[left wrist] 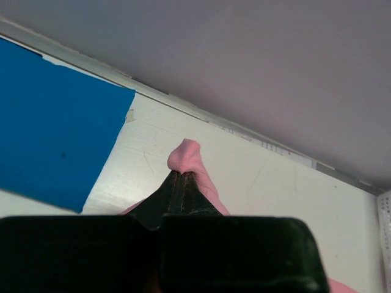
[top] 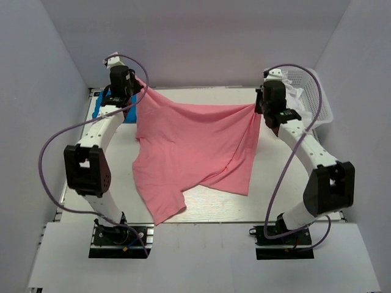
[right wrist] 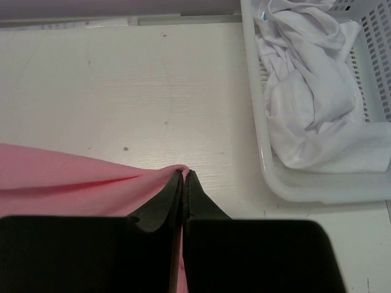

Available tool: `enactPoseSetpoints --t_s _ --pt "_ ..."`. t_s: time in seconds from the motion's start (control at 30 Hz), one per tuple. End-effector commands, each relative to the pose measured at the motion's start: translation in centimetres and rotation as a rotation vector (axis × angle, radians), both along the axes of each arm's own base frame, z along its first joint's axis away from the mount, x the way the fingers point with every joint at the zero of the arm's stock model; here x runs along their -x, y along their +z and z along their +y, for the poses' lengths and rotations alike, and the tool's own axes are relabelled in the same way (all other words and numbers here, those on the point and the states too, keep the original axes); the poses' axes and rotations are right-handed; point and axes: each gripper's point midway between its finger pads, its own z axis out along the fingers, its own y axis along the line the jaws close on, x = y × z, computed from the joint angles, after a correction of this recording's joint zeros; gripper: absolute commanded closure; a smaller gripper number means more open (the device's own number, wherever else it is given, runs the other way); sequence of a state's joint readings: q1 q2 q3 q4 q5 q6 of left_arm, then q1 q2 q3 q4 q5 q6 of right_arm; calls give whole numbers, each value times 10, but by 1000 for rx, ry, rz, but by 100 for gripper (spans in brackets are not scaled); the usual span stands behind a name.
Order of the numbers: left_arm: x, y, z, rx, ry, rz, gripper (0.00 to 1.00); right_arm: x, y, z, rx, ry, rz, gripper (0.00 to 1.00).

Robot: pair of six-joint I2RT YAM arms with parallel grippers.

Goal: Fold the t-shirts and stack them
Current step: Flatten out the tshirt

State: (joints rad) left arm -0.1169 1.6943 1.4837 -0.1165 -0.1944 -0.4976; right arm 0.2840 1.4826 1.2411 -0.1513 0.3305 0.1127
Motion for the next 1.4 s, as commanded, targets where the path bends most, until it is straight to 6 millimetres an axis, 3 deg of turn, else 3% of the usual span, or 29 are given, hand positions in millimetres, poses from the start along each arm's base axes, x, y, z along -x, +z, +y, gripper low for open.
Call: enactPoseSetpoints --t_s 0.0,0.03,0.1,0.13,0.17,0.2,0.23,0.27,0.37,0.4,0.43,0.5,0.6,0.63,0.67,0.7,0.83,0.93,0.97,1.0,1.03,1.07,1.1,1.13,1.2,1.23,1.3,1.33,1.37 --pt "-30 -5 -4 -7 -6 -14 100 -36 30 -13 19 -68 -95 100" --pt "-40 2 -3 -8 5 -33 100 -51 17 -10 30 -70 -68 100" --pt "-55 -9 -2 -15 23 -17 100 -66 21 -12 32 -78 -73 100" --pt "-70 -20 -2 -20 32 1 100 -77 -9 -11 47 -77 -12 100" --pt "-77 -27 -3 -32 29 14 100 -90 12 -9 36 -81 -53 100" --pt "-83 -35 -7 -37 30 29 100 -94 8 -12 41 -90 -36 100" --pt "-94 -23 -8 -41 28 -3 100 -104 -24 -12 66 -100 26 100" --pt "-103 -49 -7 -51 38 40 100 -115 -5 -12 55 -114 -14 100" --pt "-121 -51 -7 -61 46 29 100 -140 -32 -14 71 -138 26 98" --pt "-133 -56 -9 -61 47 27 90 -144 -32 -12 67 -133 26 65" --pt "-142 -58 -9 -71 44 29 51 -151 -38 -12 83 -114 48 40" --pt "-147 -45 -15 -80 6 8 0 -161 -29 -7 78 -107 51 11" --pt "-152 -45 -27 -73 -61 3 0 -165 -8 5 64 -54 45 10" --pt "-150 -25 -29 -67 -70 -37 0 -161 4 6 52 -41 28 10" --pt "-146 -24 -32 -61 -92 -33 0 -154 12 13 36 2 23 10" --pt "-144 -14 -32 -60 -92 -51 0 -147 1 18 30 29 57 10" --pt "-120 25 -47 -34 -189 -69 0 -114 26 28 -50 87 71 10" --pt "-86 39 -63 -14 -278 -22 0 -70 6 31 -119 100 228 10" --pt "-75 17 -65 1 -295 42 0 -57 -4 32 -155 84 288 10" --pt "-54 33 -72 18 -318 41 0 -28 -24 31 -164 92 372 10" --pt "-42 29 -77 31 -355 59 0 -16 -34 32 -174 90 410 10" --pt "-24 -5 -83 38 -379 148 0 -2 -29 31 -199 91 413 13" --pt "-13 -12 -82 53 -373 174 0 20 -43 31 -212 98 462 13" --pt "10 -48 -90 62 -401 268 0 48 -63 37 -251 137 534 15" --pt "41 -53 -97 99 -433 307 0 82 -87 40 -294 148 618 16" --pt "64 -86 -102 119 -446 392 0 92 -86 43 -321 161 622 18" --pt "88 -96 -104 131 -458 426 0 126 -121 40 -332 142 724 18" --pt "106 -121 -102 148 -460 490 0 132 -115 41 -352 149 702 18" --pt "117 -130 -105 146 -468 514 0 147 -137 37 -352 135 744 18"
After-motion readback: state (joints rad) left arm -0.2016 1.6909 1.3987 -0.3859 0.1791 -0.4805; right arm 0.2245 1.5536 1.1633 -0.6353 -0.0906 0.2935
